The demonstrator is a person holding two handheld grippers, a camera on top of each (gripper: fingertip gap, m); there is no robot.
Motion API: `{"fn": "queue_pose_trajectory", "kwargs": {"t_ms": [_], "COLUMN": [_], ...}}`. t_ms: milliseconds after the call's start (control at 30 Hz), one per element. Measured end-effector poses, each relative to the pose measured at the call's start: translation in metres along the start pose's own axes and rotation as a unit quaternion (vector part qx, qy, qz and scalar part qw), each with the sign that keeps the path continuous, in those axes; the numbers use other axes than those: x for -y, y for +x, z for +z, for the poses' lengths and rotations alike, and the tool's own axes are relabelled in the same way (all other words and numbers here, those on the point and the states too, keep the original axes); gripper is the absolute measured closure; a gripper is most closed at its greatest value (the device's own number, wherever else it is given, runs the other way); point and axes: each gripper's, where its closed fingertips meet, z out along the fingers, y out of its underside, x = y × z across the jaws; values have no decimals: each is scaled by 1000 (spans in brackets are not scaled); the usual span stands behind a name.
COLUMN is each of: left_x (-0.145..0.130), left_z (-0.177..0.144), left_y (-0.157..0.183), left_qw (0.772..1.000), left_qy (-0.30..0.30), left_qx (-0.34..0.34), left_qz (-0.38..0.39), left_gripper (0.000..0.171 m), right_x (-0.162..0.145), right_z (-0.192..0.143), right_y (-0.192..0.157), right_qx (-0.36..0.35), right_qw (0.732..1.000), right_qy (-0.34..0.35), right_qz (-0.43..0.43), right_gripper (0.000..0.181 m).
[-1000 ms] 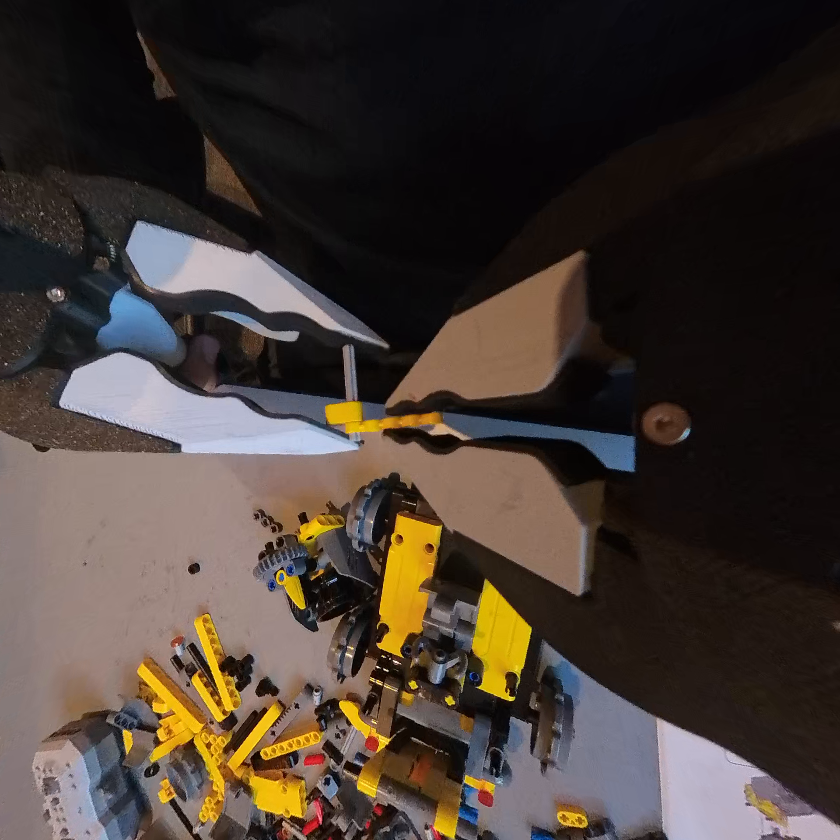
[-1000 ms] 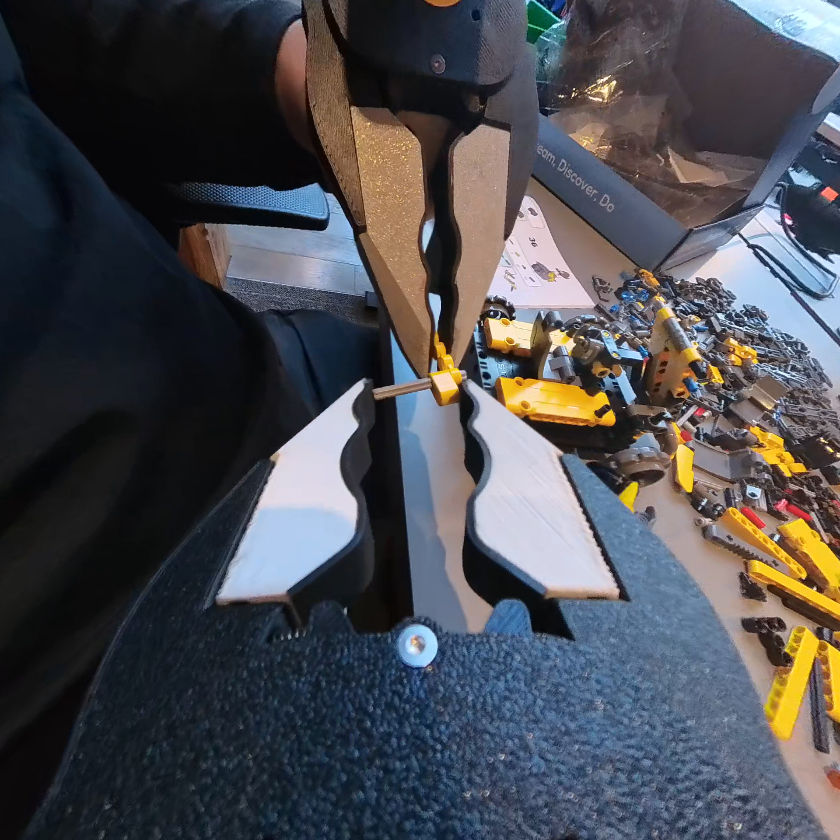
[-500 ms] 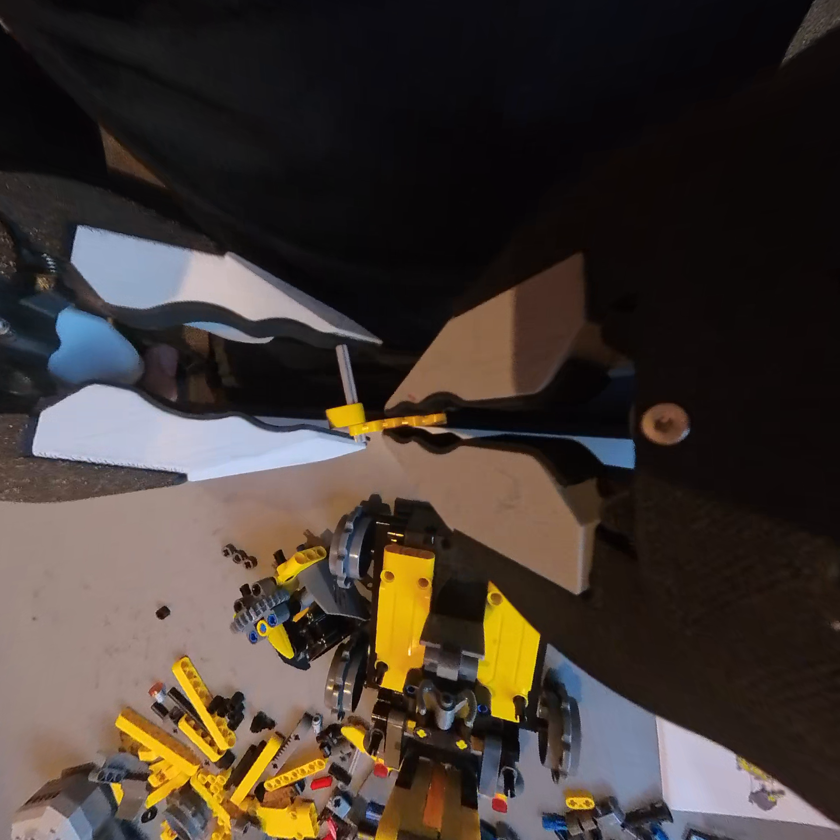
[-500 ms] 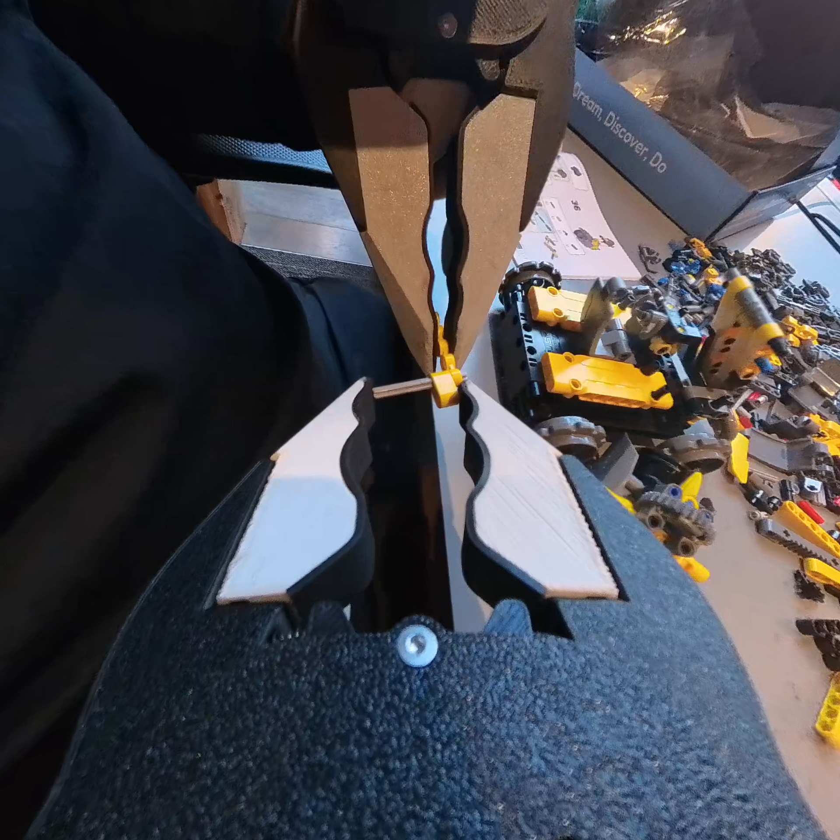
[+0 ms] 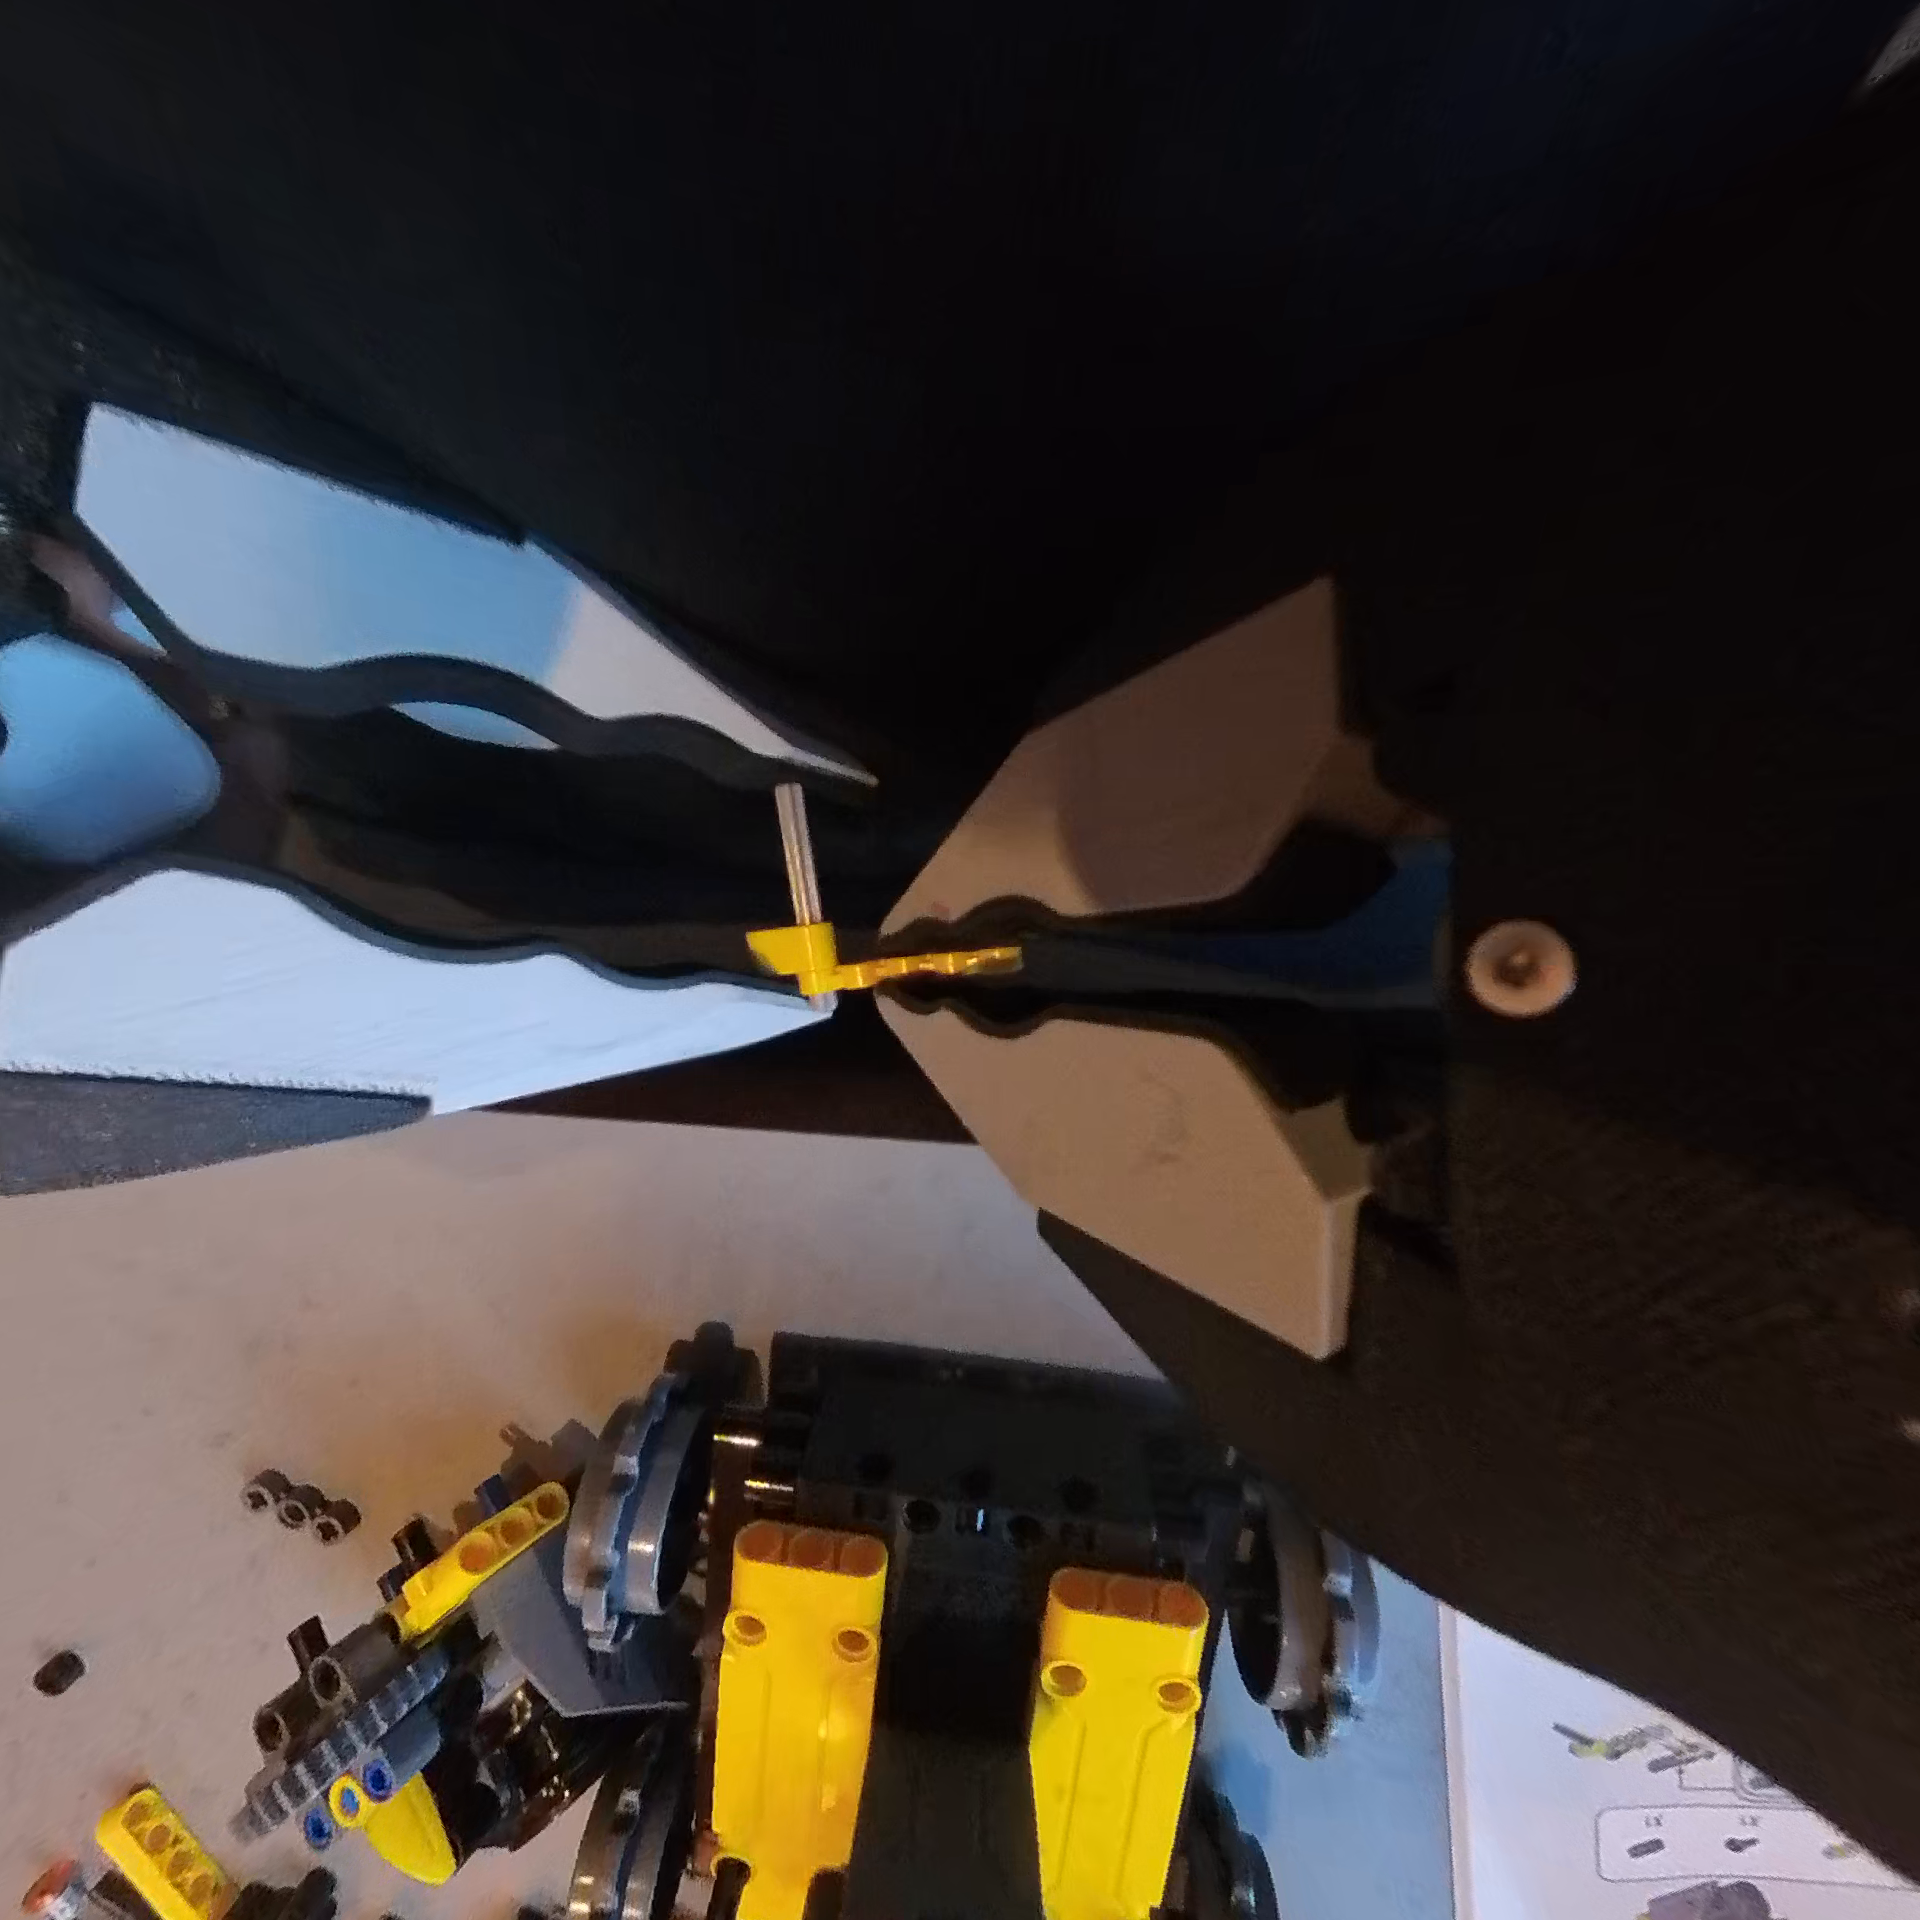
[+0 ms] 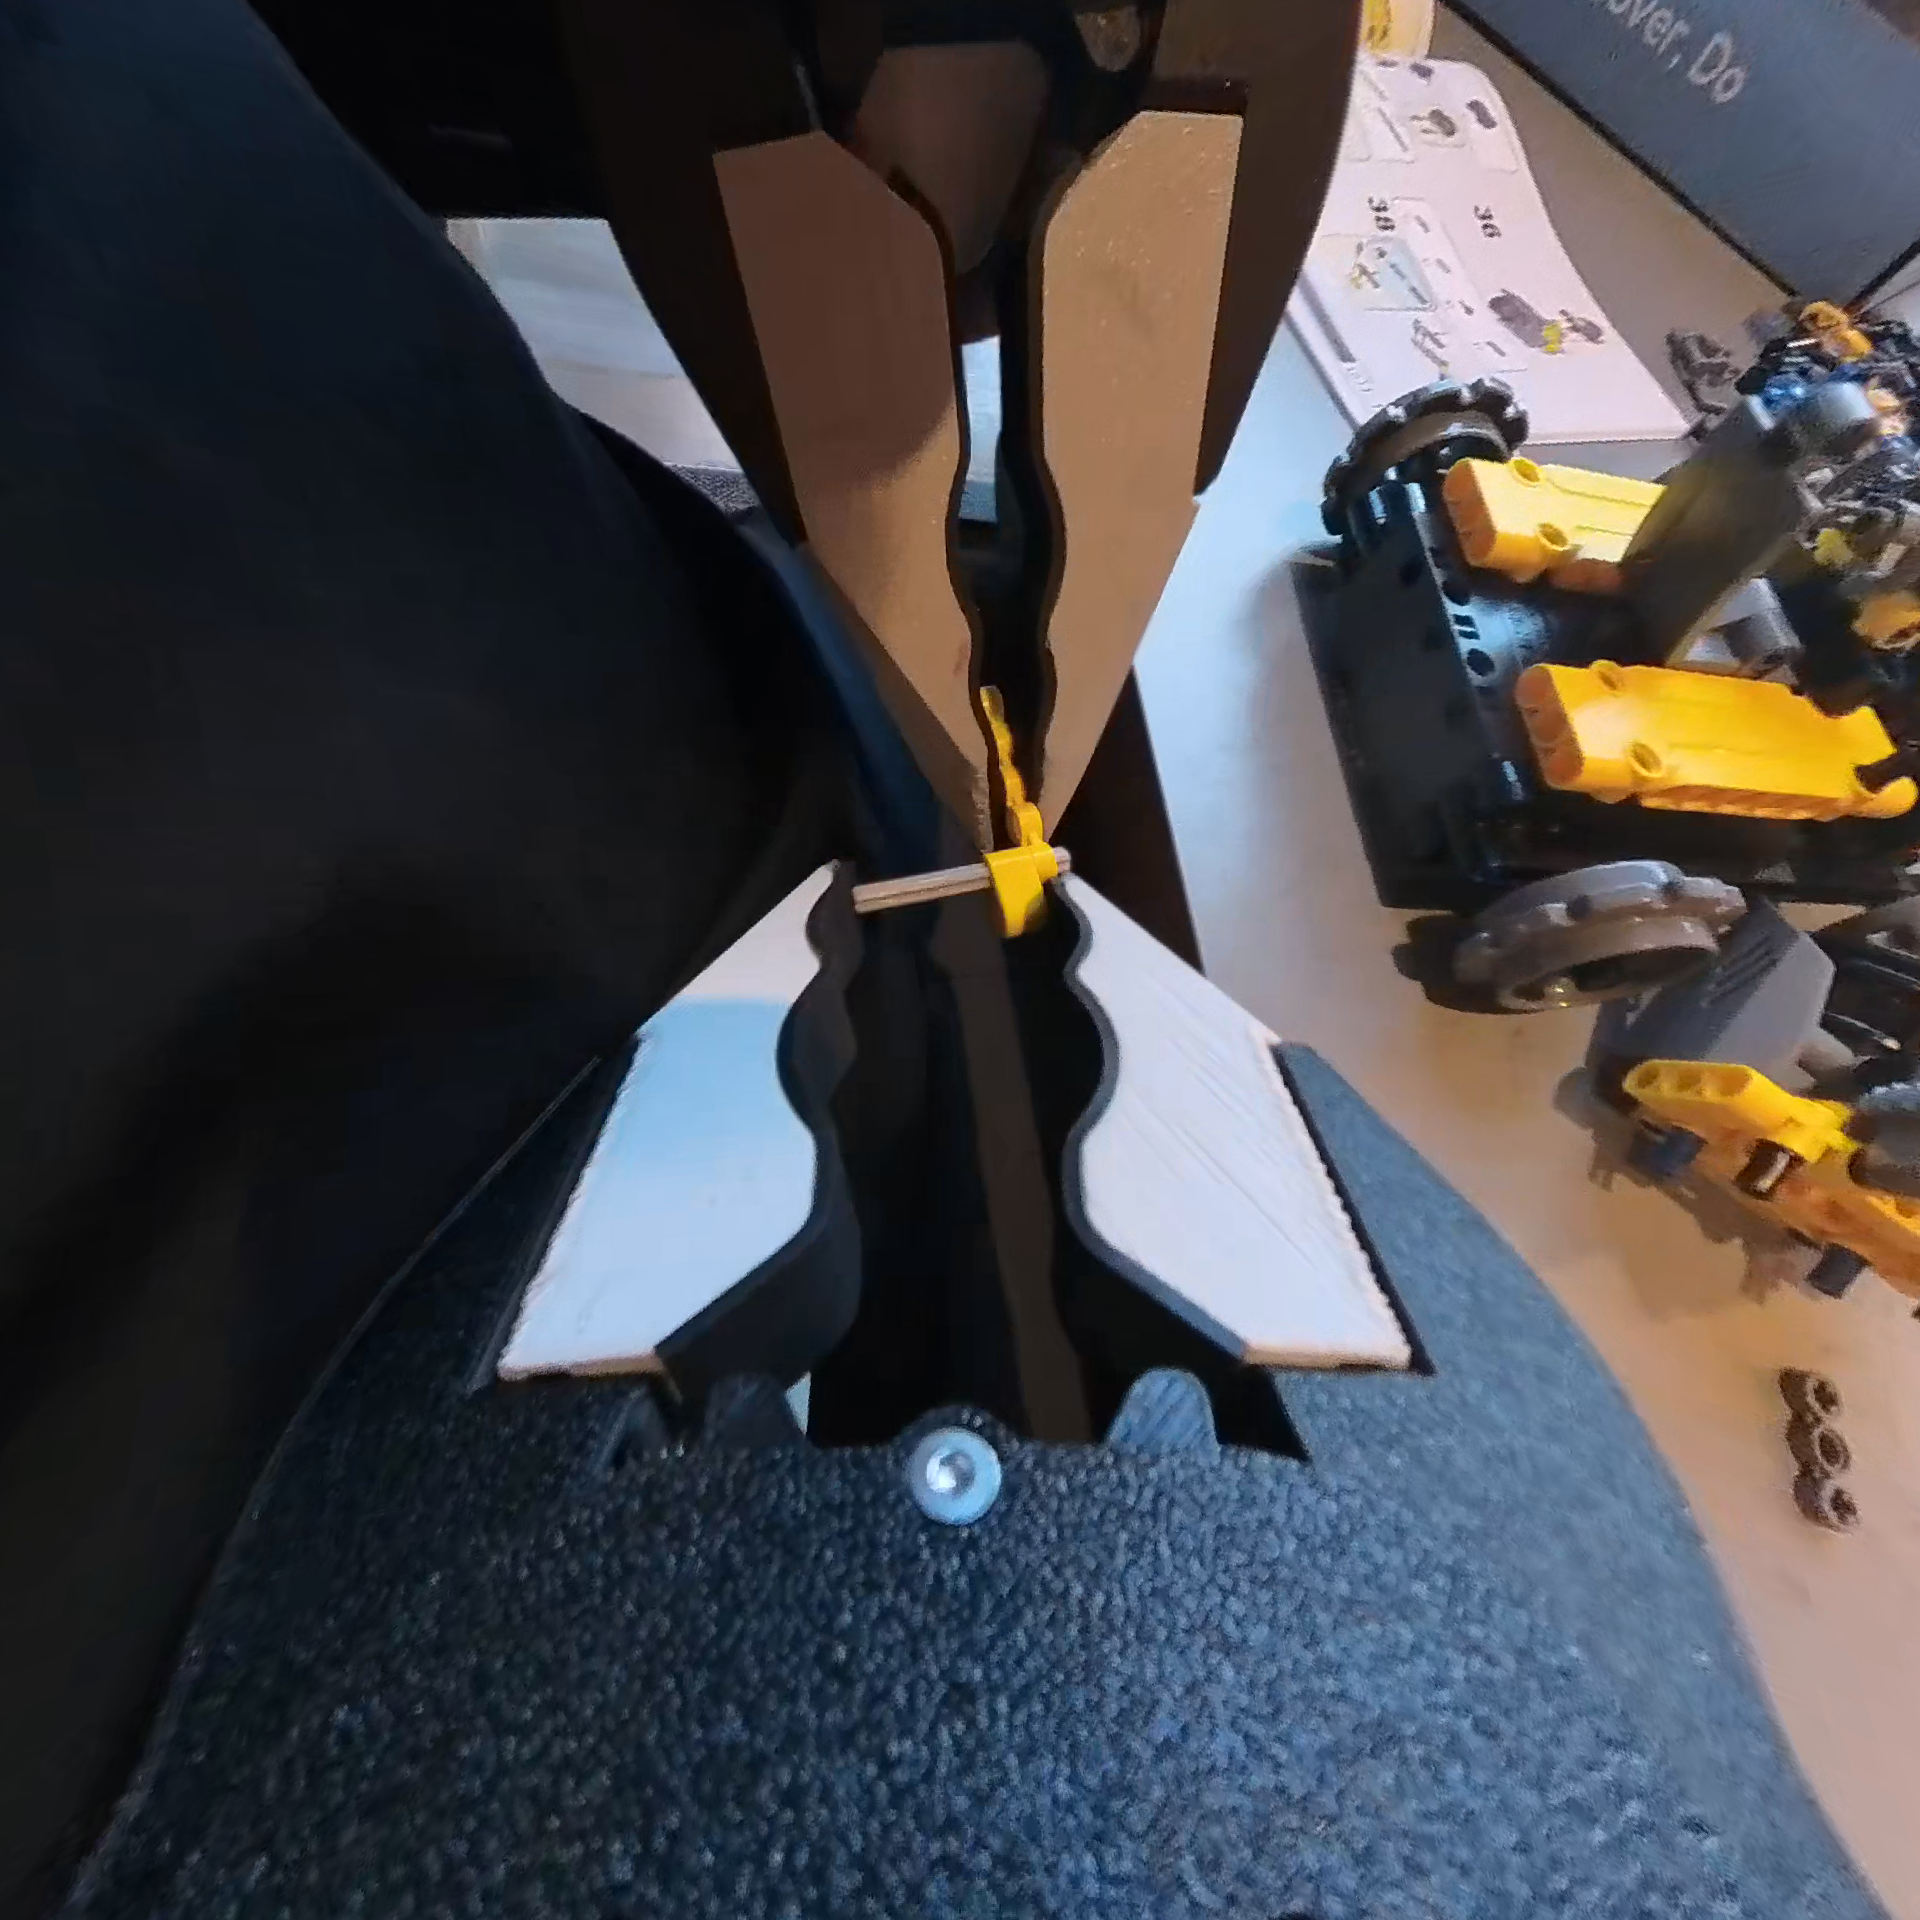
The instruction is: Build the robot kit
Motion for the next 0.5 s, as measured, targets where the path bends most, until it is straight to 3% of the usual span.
{"fn": "queue_pose_trajectory", "kwargs": {"t_ms": [500], "left_x": [-5], "left_z": [3], "left_y": [13], "left_qw": [1000], "left_qy": [-5], "left_qx": [-10], "left_qz": [-7], "left_gripper": [171], "right_x": [-3], "right_z": [2], "right_y": [-14], "right_qx": [20], "right_qw": [999], "right_qy": [-25], "right_qz": [-3], "right_gripper": [149]}}
